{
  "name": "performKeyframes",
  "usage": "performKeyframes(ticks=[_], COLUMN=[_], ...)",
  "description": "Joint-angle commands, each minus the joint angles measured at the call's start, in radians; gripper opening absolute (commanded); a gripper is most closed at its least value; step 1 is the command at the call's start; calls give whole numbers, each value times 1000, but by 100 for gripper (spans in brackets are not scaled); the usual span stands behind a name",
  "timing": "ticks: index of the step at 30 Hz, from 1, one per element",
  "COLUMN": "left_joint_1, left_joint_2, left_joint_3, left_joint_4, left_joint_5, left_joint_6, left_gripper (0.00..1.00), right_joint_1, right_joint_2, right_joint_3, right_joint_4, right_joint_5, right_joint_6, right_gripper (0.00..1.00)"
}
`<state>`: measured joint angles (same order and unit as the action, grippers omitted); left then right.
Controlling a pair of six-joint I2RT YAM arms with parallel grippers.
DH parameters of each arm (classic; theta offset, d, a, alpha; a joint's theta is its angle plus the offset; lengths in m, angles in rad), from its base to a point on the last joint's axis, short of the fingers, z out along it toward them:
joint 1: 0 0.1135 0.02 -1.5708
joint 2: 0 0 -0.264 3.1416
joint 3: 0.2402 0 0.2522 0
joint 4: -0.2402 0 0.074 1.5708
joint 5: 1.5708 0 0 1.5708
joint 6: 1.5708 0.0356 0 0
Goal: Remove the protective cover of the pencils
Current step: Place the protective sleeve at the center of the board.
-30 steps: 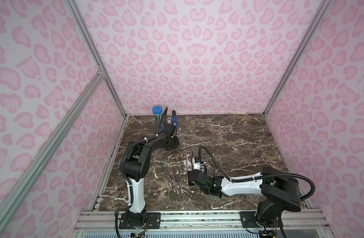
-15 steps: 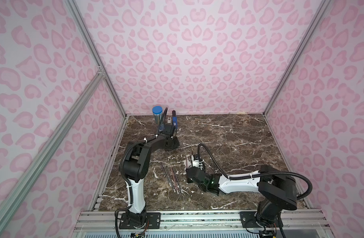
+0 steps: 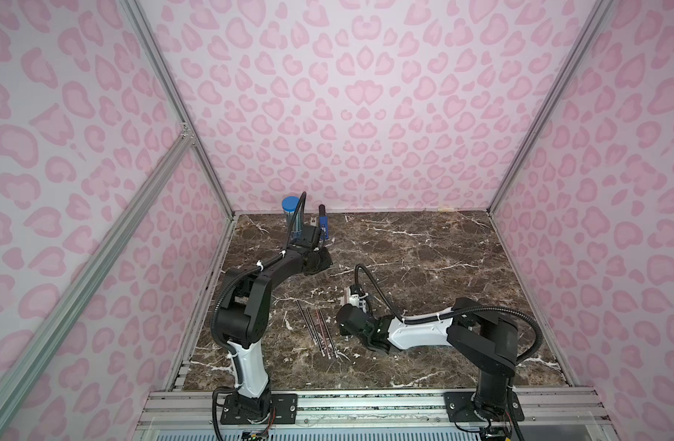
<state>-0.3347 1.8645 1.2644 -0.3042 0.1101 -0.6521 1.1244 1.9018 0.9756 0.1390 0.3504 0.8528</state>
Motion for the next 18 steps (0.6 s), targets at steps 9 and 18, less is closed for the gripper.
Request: performKeyframes(ticks=[9, 18], left_joint_1=[-8, -12], left_joint_2=[-223, -435], left_joint_3=[-105, -197], left_joint_4=[6, 4], left_joint_5=[23, 2], left_joint_6=[0, -15], left_gripper=[26, 30], right_joint_1=[-2, 49], right_joint_2=[63, 120], right_joint_3=[52, 162], right_joint_4=[-73, -246], right_joint_5=[20, 167], right_joint_6=[-3, 27], right_gripper=[28, 26])
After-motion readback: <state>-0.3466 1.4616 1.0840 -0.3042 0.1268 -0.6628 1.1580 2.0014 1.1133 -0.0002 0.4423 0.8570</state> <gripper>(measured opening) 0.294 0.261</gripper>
